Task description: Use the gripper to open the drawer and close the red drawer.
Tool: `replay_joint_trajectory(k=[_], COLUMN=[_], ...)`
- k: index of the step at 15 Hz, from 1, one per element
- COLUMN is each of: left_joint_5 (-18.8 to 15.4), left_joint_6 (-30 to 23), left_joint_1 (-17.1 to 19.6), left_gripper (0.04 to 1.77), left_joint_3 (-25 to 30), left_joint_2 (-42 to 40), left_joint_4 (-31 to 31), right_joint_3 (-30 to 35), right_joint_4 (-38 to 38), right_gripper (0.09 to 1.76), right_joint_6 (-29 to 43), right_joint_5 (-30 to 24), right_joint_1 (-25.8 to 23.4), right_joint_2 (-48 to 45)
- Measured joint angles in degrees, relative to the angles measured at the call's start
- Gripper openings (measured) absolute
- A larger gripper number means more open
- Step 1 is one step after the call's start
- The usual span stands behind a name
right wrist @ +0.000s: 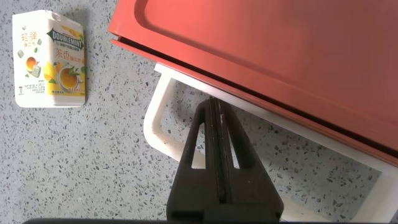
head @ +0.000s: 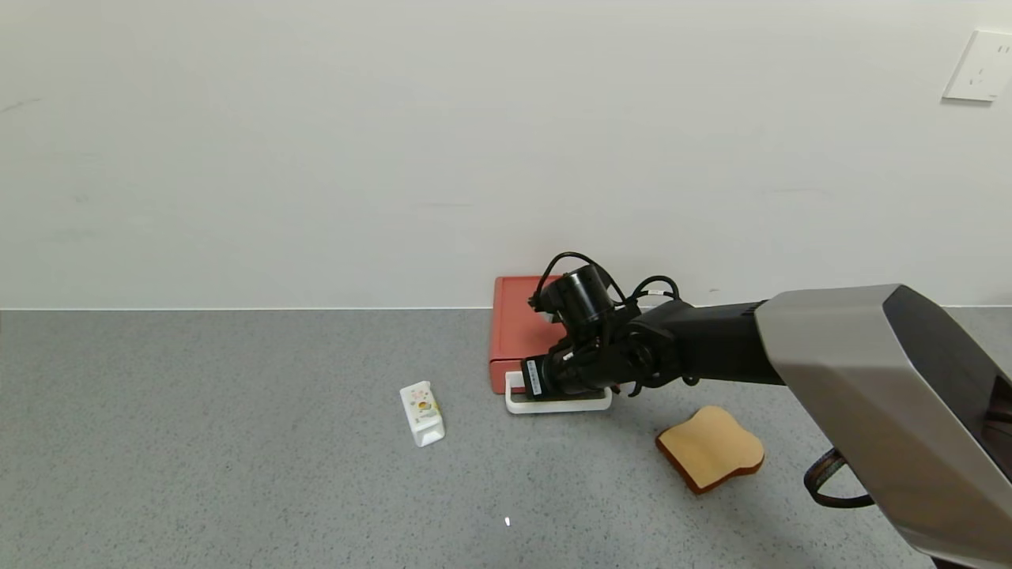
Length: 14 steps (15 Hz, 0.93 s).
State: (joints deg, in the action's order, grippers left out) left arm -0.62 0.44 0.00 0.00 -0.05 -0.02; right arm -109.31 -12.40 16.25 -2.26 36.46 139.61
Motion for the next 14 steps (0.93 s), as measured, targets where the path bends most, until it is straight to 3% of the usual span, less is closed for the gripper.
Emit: replay_joint_trajectory(k=[8,14], left_joint_5=[0.02,0.07], left_joint_6=[-0.02,-0.09], left_joint_1=[0.00,0.00], left_gripper=[1.72,1.72], left_joint_3=[0.00,0.00], left_joint_2=[0.00,0.00], left_joint_4=[0.00,0.02], right_joint_3=[1.93,13.70], right_joint_4=[-0.99,-0.90], right_gripper=[0.12,0.12], right_joint_6=[-1.12,-8.77], right_joint_5=[-0.39,-1.21], right_joint_1=[0.69,1.46], right_joint_2=[-3.33,-17.03])
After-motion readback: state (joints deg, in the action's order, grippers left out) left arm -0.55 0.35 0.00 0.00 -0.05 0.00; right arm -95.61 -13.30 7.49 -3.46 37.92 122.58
